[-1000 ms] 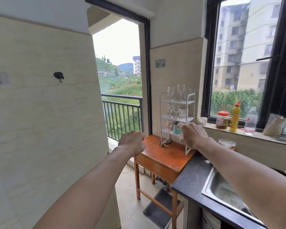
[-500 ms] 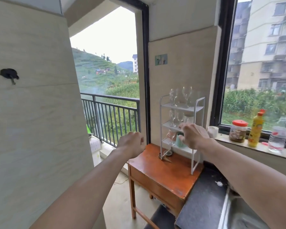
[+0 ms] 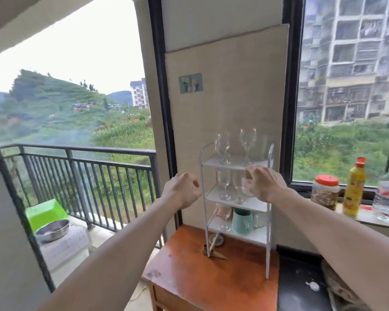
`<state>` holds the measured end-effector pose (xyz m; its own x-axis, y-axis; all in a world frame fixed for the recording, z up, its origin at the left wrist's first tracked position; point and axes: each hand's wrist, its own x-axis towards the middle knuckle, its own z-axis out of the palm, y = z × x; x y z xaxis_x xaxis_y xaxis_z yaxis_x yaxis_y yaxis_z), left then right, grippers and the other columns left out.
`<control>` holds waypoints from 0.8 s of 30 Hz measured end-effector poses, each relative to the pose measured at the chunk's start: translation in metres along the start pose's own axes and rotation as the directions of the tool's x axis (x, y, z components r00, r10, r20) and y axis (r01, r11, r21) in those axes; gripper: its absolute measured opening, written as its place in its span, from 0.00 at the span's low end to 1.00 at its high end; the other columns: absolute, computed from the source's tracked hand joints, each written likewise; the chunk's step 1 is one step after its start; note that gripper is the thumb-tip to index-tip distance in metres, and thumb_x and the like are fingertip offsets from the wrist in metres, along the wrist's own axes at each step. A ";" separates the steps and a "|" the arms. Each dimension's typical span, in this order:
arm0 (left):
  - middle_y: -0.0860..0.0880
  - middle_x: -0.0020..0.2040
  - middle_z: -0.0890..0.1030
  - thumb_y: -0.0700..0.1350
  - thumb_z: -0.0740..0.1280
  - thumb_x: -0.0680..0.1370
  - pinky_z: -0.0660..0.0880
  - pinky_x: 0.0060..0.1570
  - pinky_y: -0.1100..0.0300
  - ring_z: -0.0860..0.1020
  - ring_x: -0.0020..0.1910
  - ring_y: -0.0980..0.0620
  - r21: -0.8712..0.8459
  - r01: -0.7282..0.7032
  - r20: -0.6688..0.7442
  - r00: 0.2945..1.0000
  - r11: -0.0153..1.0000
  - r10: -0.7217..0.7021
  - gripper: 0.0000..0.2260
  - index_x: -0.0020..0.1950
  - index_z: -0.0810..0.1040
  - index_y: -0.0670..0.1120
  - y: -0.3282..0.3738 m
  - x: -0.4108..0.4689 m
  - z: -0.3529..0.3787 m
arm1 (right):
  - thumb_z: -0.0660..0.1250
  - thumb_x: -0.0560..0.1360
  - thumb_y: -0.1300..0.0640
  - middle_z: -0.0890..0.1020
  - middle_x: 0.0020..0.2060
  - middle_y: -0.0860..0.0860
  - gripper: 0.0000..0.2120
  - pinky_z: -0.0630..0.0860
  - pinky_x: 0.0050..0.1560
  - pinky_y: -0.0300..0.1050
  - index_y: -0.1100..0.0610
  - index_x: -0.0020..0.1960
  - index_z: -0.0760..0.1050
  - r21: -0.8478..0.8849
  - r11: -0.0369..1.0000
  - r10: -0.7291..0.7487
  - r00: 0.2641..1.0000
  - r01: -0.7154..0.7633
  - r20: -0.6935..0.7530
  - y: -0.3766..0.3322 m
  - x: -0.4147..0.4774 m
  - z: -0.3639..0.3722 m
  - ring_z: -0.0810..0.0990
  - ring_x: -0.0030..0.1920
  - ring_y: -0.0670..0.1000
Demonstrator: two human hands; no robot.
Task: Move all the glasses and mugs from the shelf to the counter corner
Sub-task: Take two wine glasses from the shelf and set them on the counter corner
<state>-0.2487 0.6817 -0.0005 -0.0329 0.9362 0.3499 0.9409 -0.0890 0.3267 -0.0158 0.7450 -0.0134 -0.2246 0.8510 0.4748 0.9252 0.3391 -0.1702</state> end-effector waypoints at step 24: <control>0.48 0.41 0.82 0.37 0.71 0.70 0.74 0.31 0.63 0.78 0.36 0.49 -0.821 0.206 0.125 0.975 0.533 -0.184 0.11 0.52 0.80 0.44 0.004 0.307 0.157 | 0.69 0.74 0.61 0.85 0.42 0.55 0.04 0.77 0.39 0.39 0.58 0.48 0.81 0.753 0.549 0.539 0.842 -0.363 0.012 0.083 0.206 0.119 0.81 0.40 0.51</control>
<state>-0.2017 1.0225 -0.0295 -0.1627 0.9717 0.1712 0.2178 -0.1338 0.9668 -0.0214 0.9967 -0.0324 0.3058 0.9045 0.2974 0.3592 0.1797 -0.9158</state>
